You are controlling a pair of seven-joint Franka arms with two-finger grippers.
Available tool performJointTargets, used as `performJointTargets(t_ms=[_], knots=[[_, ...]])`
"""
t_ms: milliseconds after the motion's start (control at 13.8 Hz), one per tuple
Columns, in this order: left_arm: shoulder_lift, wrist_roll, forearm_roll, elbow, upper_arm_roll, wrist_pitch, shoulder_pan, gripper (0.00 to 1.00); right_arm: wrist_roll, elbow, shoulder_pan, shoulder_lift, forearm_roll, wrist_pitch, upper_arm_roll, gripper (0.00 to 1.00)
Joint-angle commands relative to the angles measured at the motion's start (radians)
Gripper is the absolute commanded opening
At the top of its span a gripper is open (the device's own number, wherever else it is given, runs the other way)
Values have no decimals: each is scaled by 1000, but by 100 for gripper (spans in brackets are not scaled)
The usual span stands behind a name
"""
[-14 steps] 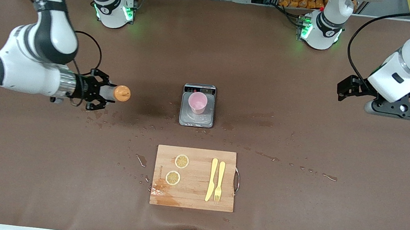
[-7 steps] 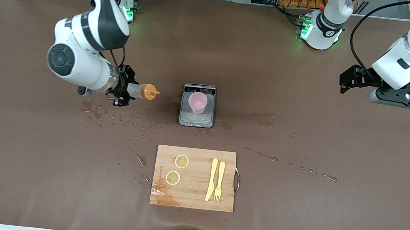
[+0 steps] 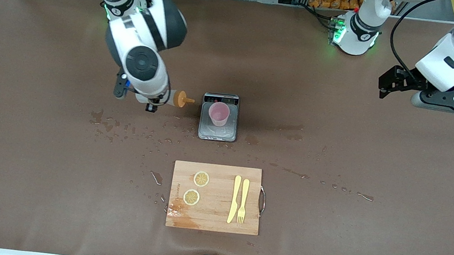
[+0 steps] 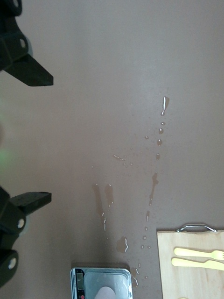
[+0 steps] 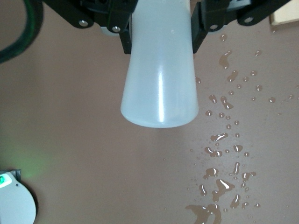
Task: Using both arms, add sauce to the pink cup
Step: 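Tilt the bottle over the pink cup and squeeze sauce with the right gripper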
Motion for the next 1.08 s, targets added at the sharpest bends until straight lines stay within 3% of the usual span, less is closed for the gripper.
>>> performJointTargets(t_ms=[0, 506, 867, 1011], knots=[[-26, -3, 10, -20, -6, -17, -3, 100, 70, 119, 42, 94, -72, -69, -11, 52], [-24, -1, 1, -17, 2, -3, 37, 100, 118, 418, 128, 333, -187, -337, -13, 52], [-21, 0, -28, -17, 2, 18, 37, 100, 120, 541, 156, 426, -208, -426, -16, 51], [-23, 5, -23, -17, 5, 26, 37, 100, 117, 541, 164, 433, -222, -426, -14, 34]])
